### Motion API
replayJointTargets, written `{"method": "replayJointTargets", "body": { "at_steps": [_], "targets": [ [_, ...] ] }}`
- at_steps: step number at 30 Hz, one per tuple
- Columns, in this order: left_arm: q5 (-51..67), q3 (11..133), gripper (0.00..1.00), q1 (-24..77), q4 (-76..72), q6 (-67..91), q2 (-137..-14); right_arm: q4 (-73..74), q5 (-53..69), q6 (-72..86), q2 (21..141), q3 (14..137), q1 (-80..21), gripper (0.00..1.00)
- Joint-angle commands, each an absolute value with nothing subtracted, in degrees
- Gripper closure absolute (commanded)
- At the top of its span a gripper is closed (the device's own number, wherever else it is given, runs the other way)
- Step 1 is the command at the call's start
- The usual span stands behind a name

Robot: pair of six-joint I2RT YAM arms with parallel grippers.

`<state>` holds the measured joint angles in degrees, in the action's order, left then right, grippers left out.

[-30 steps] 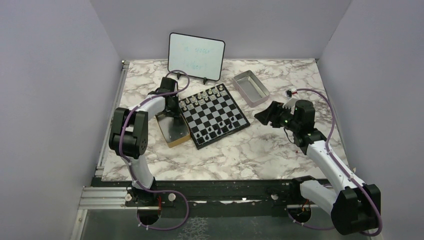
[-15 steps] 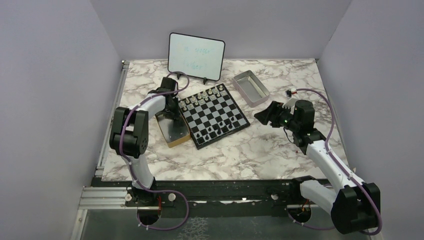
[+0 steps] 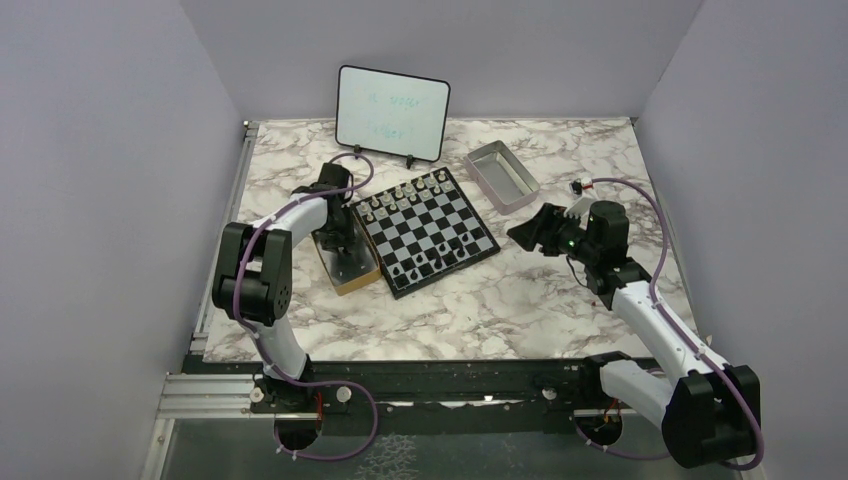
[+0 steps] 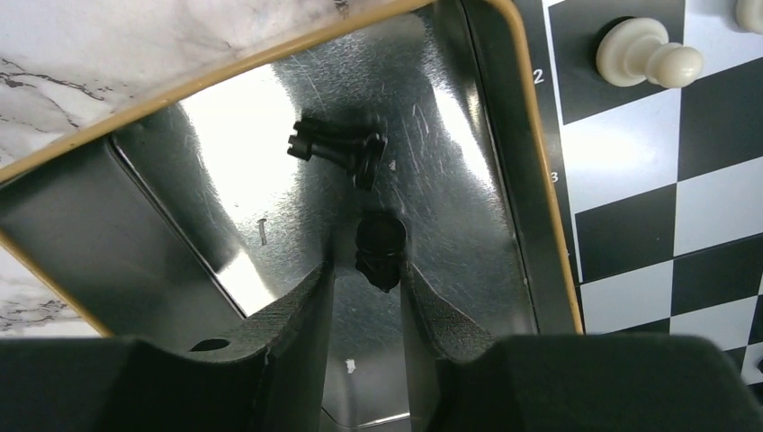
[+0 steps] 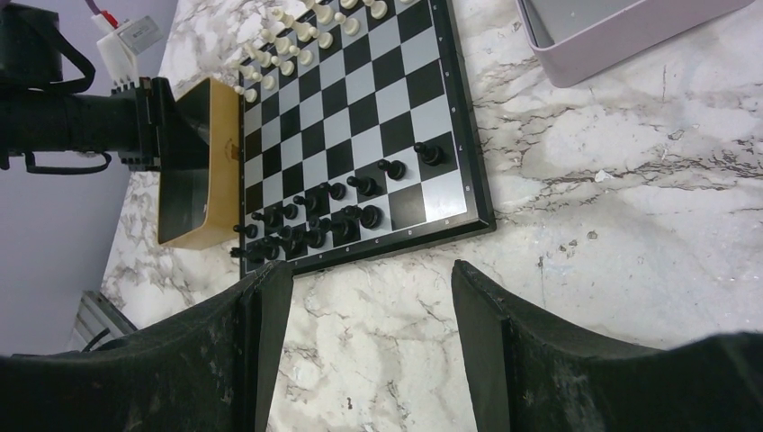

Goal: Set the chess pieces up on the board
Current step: Pick up the chess piece from the storage box.

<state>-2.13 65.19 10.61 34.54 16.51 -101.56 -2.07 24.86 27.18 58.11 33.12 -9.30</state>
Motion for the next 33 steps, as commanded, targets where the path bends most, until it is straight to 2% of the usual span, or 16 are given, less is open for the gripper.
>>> {"method": "replayJointTargets", "body": {
  "at_steps": [1,23,33],
  "targets": [
    [-4.52,67.65,0.65,10.55,35.35,16.83,-102.42,-4.07,26.28,27.59,57.88,32.91,-9.33,0.3],
    [-5.21,71.75,0.65,10.55,34.01,16.77,-107.22,-4.17,26.29,28.21,57.38,31.95,-9.33,0.3],
    [-4.33,70.83,0.82,10.55,34.02,16.53,-106.2,-5.62,26.87,29.0,58.89,31.43,-10.09,0.32]
  ]
}}
